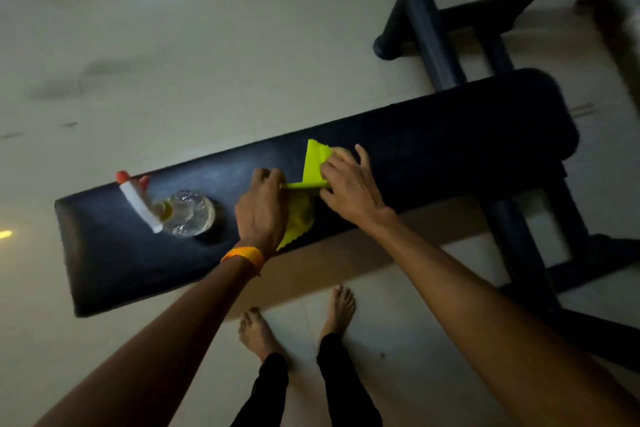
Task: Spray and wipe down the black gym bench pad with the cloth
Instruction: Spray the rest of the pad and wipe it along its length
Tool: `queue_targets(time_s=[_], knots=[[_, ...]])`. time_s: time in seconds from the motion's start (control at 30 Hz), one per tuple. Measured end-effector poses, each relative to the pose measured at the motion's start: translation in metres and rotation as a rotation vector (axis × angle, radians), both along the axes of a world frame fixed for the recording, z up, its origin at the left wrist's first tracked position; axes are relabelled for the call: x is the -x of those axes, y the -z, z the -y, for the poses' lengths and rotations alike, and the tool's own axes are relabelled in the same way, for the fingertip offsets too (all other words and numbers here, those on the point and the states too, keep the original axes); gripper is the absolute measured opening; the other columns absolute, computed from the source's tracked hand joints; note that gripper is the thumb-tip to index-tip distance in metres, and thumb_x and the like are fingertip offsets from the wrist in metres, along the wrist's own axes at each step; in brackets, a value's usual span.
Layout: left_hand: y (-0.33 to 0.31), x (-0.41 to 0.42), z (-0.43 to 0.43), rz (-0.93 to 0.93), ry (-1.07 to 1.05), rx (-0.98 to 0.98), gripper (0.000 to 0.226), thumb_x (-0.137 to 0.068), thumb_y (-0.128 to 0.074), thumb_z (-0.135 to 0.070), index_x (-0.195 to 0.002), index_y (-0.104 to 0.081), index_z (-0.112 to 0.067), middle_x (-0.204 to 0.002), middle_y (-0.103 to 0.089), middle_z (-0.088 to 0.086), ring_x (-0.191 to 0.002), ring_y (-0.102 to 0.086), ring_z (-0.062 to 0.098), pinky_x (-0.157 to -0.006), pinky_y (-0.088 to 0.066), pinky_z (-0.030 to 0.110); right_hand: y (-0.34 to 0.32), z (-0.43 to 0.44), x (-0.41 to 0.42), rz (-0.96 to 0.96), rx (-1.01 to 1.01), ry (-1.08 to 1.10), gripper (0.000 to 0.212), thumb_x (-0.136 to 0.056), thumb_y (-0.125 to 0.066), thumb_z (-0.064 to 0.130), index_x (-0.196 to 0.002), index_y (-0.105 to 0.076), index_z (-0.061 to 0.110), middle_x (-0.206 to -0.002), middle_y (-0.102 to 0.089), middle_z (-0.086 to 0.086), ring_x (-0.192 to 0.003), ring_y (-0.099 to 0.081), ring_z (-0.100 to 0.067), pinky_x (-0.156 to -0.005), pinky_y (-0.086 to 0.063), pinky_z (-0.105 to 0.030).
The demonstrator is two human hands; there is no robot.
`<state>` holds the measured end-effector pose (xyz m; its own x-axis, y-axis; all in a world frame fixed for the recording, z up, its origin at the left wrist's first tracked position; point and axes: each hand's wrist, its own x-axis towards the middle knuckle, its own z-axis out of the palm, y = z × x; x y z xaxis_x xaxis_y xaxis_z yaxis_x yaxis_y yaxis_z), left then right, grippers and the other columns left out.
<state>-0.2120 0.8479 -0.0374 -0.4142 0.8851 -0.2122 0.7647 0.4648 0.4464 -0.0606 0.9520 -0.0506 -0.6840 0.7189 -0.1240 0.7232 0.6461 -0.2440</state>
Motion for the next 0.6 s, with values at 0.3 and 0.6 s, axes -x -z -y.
queue_targets(time_s=[0.3,0.6], knots=[[-0.047,-0.098,-0.116,-0.067,0.443,-0.126,0.024,-0.081,-0.064,0.004,-0.102,-0.060,-0.007,-0.099,-0.061,0.017,-0.067,-0.060,0.045,-0.050,-0.031,0.035,-0.054,-0.049,-0.138,-0.181,0.176,0.438,0.031,-0.073,-0.076,0.017,-0.071,-0.046,0.026,-0.072,-0.059,-0.001,-0.081,-0.060,-0.030,-0.070,-0.046,-0.040],[-0.011,-0.166,-0.230,0.043,0.506,-0.224,0.021,-0.084,-0.055,0.013,-0.097,-0.069,0.005,-0.104,-0.060,0.025,-0.077,-0.062,0.043,-0.061,-0.047,0.047,-0.041,-0.109,-0.234,-0.434,0.355,0.774,0.017,-0.080,-0.077,0.006,-0.093,-0.072,0.016,-0.080,-0.060,0.001,-0.066,-0.052,-0.005,-0.068,-0.048,-0.030]])
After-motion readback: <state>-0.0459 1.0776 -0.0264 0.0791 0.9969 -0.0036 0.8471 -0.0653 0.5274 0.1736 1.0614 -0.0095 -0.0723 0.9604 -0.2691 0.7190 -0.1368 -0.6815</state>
